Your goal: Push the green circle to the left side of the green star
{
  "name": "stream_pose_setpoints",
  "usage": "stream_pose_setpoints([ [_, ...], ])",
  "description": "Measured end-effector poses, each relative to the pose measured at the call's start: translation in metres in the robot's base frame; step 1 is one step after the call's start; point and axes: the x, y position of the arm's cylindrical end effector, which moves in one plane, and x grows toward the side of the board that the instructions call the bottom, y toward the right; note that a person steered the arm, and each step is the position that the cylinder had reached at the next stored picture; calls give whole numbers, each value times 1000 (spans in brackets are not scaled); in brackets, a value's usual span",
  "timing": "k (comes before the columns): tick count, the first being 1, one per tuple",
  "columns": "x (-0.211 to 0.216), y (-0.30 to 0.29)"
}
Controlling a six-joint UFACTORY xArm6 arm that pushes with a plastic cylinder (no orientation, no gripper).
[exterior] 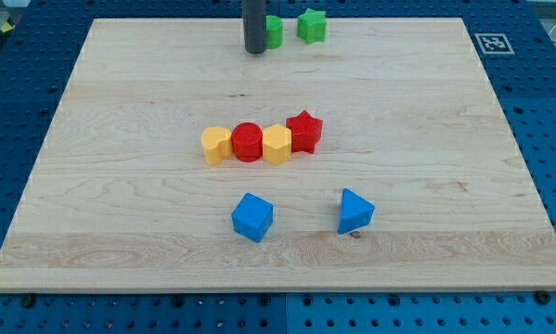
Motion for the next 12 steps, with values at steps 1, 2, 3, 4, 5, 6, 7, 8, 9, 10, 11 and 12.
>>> stream_pose_setpoints([
  [1, -1, -1],
  [2, 14, 41],
  [3, 19, 75],
  [4, 19, 75],
  [5, 18, 55],
  [6, 11, 47],
  [7, 3, 47],
  [8, -1, 47],
  [9, -3, 46],
  [10, -4, 45],
  [11, -4, 45],
  [12, -4, 45],
])
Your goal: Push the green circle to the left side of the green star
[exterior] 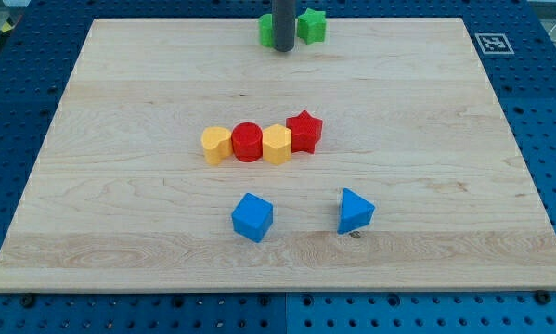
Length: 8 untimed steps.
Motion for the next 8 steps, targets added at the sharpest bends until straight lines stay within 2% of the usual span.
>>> stream_pose_setpoints([
  [2, 0, 14],
  [6, 3, 115],
  [8, 17, 176],
])
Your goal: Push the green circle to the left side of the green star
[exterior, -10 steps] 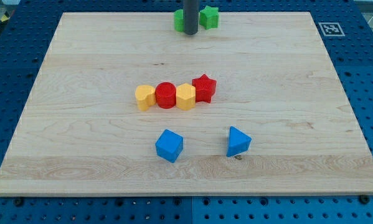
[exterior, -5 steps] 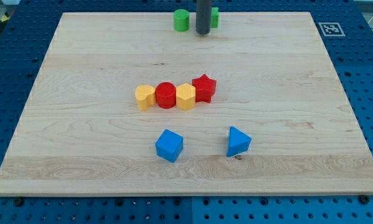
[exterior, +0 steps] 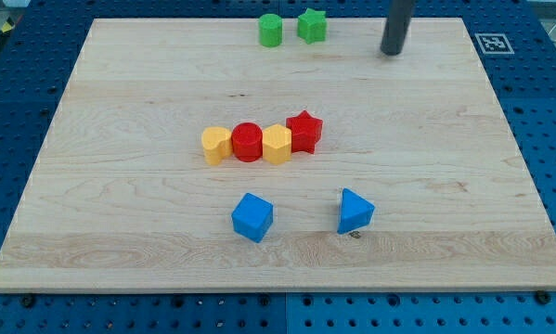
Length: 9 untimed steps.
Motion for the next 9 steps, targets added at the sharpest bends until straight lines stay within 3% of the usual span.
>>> stream_pose_setpoints([
  [2, 44, 56],
  [3, 49, 52],
  [6, 48, -69],
  [9, 8, -168],
])
